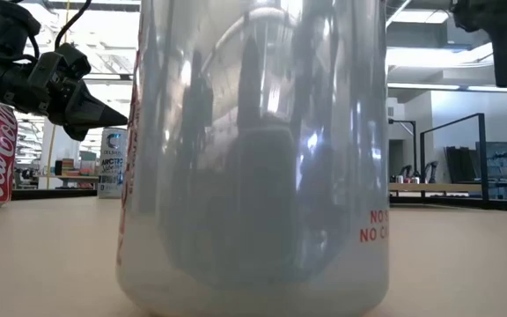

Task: Place canned beverage on shelf
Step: Put the white-pink soda can on the shelf align with the other white-pink soda can

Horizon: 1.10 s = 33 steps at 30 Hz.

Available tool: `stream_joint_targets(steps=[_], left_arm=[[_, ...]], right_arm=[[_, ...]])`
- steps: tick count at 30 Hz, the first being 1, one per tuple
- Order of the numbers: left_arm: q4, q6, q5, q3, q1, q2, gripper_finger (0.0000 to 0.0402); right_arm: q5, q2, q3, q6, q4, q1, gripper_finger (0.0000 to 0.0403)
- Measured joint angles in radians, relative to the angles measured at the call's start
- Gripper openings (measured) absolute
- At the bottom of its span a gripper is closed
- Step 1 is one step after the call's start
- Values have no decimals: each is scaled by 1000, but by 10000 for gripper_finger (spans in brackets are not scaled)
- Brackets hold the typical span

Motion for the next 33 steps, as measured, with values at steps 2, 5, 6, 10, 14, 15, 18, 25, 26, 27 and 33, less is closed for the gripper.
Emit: stream_joint_targets(steps=[2,5,6,10,14,15,18,25,26,27,33], left_arm=[[0,0,0,0,0,0,0],[0,0,0,0,0,0,0],[0,0,0,0,0,0,0],[0,0,0,0,0,0,0],[0,0,0,0,0,0,0],[0,0,0,0,0,0,0],[0,0,0,0,0,0,0],[0,0,0,0,0,0,0],[0,0,0,0,0,0,0],[0,0,0,0,0,0,0],[0,0,0,0,0,0,0]], right_arm=[[-22,13,0,-3,-6,-5,368],[-69,20,0,-32,9,-5,368],[-89,20,0,-36,12,-2,368],[-112,20,0,-36,12,8,368],[-112,20,0,-22,11,21,368],[-112,20,0,-24,11,22,368],[-113,20,0,-29,11,22,366],[-113,20,0,-95,50,22,308],[-113,20,0,-105,61,22,299],[-114,20,0,-110,71,22,289],[-91,20,3,-322,187,20,276]])
